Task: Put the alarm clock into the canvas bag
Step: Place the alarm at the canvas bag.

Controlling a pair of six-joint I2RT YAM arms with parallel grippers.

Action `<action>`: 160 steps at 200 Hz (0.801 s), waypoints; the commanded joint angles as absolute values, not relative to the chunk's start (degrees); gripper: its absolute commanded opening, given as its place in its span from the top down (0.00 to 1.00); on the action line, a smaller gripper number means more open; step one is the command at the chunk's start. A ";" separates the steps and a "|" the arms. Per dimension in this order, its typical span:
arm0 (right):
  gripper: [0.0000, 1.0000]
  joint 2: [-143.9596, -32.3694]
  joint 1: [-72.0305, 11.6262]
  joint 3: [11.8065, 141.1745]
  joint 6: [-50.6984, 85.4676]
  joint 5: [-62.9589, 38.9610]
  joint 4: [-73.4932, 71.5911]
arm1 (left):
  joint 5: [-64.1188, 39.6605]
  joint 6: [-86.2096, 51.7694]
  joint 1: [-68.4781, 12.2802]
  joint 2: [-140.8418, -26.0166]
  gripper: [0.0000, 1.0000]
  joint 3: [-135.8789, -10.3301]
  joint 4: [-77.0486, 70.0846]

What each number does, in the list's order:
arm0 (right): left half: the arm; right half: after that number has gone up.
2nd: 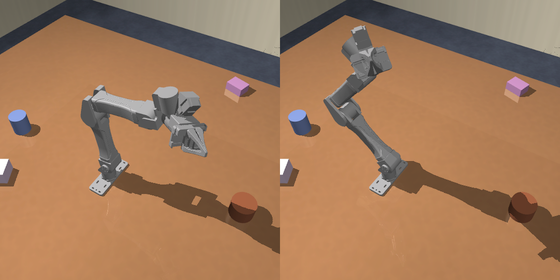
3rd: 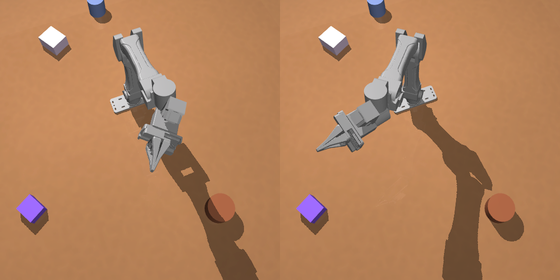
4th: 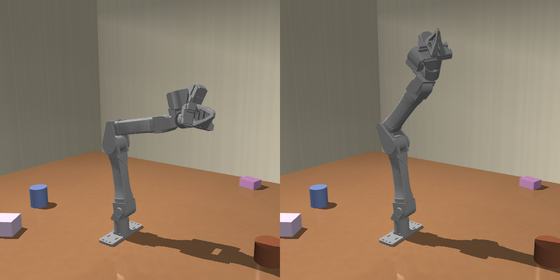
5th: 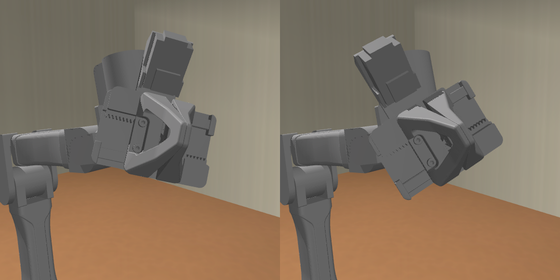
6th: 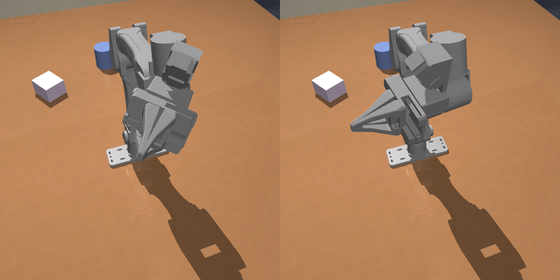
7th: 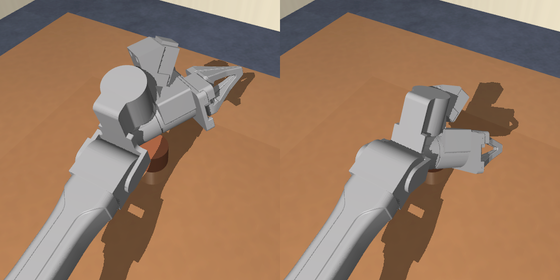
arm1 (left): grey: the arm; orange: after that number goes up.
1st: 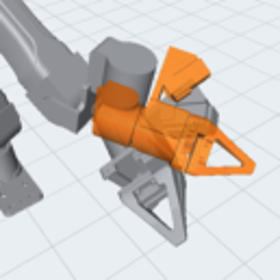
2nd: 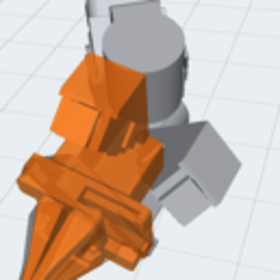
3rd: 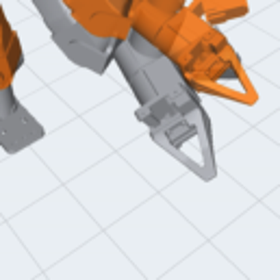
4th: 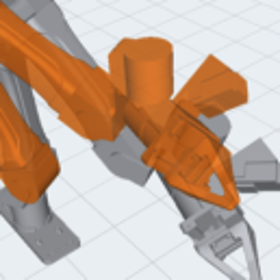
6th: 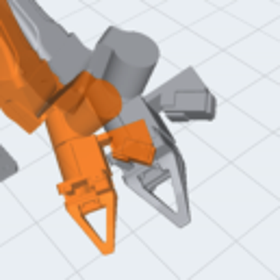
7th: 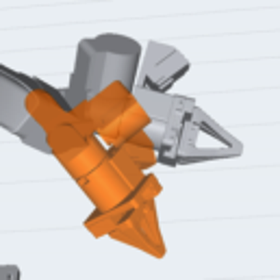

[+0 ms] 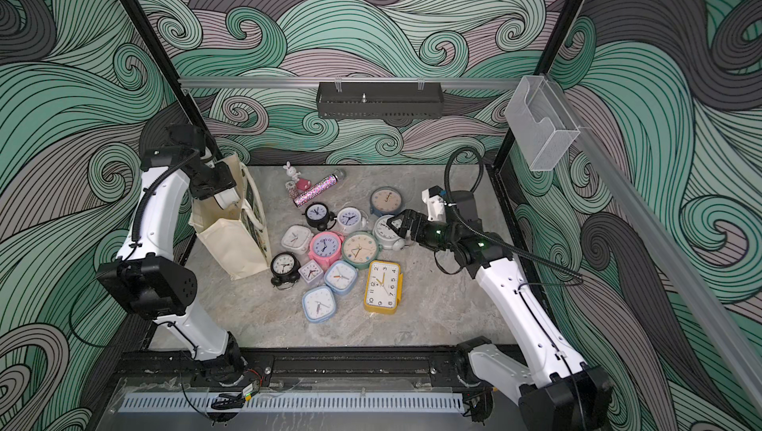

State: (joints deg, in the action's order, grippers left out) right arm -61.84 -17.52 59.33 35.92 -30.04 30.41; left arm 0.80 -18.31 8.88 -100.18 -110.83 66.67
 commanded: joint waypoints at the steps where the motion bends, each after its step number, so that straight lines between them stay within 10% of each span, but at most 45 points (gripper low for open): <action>1: 0.00 -62.27 -17.91 58.56 34.89 -31.35 28.91 | -2.07 -15.68 9.51 -101.78 0.74 -112.08 67.25; 160: 0.00 -64.07 -18.14 57.64 35.86 -34.10 25.76 | -3.81 -14.71 10.54 -112.87 0.68 -102.61 68.61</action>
State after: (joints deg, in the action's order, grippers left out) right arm -63.79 -17.78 58.35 36.01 -33.45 26.76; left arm -5.72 -14.13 10.11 -112.57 -102.76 69.04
